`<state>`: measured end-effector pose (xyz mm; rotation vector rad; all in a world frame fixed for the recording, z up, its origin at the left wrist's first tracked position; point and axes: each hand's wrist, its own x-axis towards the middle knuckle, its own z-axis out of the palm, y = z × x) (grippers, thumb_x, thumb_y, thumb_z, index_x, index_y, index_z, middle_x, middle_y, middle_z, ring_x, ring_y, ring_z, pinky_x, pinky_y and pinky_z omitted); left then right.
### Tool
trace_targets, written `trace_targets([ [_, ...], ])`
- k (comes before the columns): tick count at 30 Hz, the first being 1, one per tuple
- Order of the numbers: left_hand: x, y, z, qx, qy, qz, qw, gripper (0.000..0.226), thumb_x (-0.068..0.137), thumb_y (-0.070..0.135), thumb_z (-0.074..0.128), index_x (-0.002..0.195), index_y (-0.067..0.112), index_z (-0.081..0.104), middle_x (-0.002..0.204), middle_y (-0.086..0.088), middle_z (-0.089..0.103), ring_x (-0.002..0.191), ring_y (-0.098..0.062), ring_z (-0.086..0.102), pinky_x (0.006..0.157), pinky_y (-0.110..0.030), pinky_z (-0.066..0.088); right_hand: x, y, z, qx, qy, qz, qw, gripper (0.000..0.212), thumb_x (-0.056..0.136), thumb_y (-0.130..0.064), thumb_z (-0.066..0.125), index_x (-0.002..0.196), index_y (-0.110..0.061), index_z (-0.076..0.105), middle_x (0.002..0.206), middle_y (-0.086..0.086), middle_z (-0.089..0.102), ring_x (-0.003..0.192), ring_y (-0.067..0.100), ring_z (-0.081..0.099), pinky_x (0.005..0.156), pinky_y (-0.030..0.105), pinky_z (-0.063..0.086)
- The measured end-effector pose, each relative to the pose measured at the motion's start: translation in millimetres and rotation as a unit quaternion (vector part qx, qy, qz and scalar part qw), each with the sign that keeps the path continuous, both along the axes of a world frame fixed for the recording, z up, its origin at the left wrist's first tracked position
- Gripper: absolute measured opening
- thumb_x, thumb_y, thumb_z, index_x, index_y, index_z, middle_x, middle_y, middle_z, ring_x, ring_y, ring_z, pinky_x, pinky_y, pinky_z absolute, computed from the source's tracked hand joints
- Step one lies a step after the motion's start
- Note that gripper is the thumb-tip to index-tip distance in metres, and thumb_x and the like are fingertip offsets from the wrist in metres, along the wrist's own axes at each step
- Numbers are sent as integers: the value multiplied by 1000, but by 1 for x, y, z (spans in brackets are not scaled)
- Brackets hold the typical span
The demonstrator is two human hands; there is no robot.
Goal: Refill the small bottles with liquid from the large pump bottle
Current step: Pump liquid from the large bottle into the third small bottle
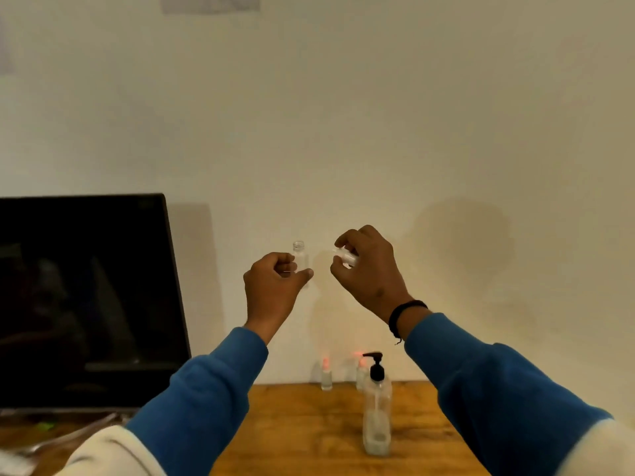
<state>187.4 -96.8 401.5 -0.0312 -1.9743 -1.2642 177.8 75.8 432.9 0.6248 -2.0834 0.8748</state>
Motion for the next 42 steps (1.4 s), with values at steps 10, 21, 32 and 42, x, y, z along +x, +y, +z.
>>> trace_targets([
  [10,-29,-35,-120,26,-100,16,995,31,73,23,88,97,20,68,89,8,70,84,-8,68,72,-18,54,-43,-42,-139,-16,-138,4,990,19,78,-19,71,94,-18,60,92,-2,52,75,6,47,62,6,34],
  [21,-65,-69,-275,71,-215,50,973,37,71,19,88,103,14,71,93,6,72,85,-8,69,71,-25,59,-79,-96,-303,-22,-279,2,960,18,79,-19,68,95,-15,60,96,-1,53,81,9,49,65,8,33],
  [32,-72,-82,-350,113,-265,52,956,37,69,13,88,102,15,71,90,9,72,80,-3,68,69,-19,56,-88,-112,-402,23,-390,-27,920,21,78,-24,68,95,-17,58,97,-1,53,95,17,49,74,21,32],
  [42,-73,-83,-369,97,-261,62,958,39,68,14,88,102,15,71,92,8,73,81,-4,70,70,-24,59,-83,-119,-420,59,-393,-22,917,22,79,-27,67,96,-16,58,99,2,55,94,20,51,74,23,33],
])
